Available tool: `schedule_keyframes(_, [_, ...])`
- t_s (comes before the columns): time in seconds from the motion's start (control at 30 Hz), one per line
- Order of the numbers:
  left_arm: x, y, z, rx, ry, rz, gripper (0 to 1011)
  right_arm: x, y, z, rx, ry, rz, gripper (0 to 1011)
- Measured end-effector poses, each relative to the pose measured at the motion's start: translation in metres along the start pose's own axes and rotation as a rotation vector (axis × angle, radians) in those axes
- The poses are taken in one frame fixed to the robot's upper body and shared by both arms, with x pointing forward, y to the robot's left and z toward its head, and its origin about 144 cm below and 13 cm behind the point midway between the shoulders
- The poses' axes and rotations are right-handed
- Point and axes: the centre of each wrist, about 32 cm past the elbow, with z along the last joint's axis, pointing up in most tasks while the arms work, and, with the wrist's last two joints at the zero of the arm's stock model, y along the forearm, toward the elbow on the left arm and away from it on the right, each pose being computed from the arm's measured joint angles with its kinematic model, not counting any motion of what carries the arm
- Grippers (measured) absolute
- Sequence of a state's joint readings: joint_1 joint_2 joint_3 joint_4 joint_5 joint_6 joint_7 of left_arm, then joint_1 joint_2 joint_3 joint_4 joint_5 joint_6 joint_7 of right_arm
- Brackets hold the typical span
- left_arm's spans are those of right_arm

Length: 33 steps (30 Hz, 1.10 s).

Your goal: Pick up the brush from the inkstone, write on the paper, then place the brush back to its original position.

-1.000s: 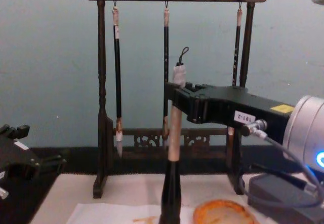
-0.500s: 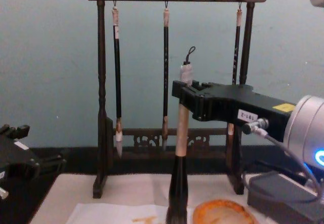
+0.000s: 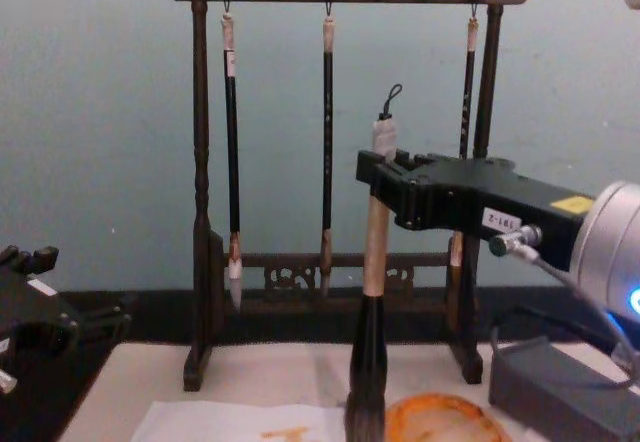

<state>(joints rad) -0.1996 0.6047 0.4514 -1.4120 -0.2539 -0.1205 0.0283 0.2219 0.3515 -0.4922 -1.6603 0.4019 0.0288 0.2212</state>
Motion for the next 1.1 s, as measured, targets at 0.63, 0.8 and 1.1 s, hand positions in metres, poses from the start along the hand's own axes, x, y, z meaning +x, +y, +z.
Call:
schedule_keyframes(0.63, [0.0, 0.0, 0.0, 0.0, 0.0, 0.0, 1010, -0.002, 0.003, 0.008, 0.032, 0.006, 0.017, 174])
schedule_keyframes(0.8, [0.0, 0.0, 0.0, 0.0, 0.0, 0.0, 1010, -0.004, 0.007, 0.015, 0.058, -0.003, 0.024, 174])
schedule_keyframes(1.1, [0.0, 0.0, 0.0, 0.0, 0.0, 0.0, 1009, -0.005, 0.011, 0.022, 0.082, 0.001, 0.026, 174])
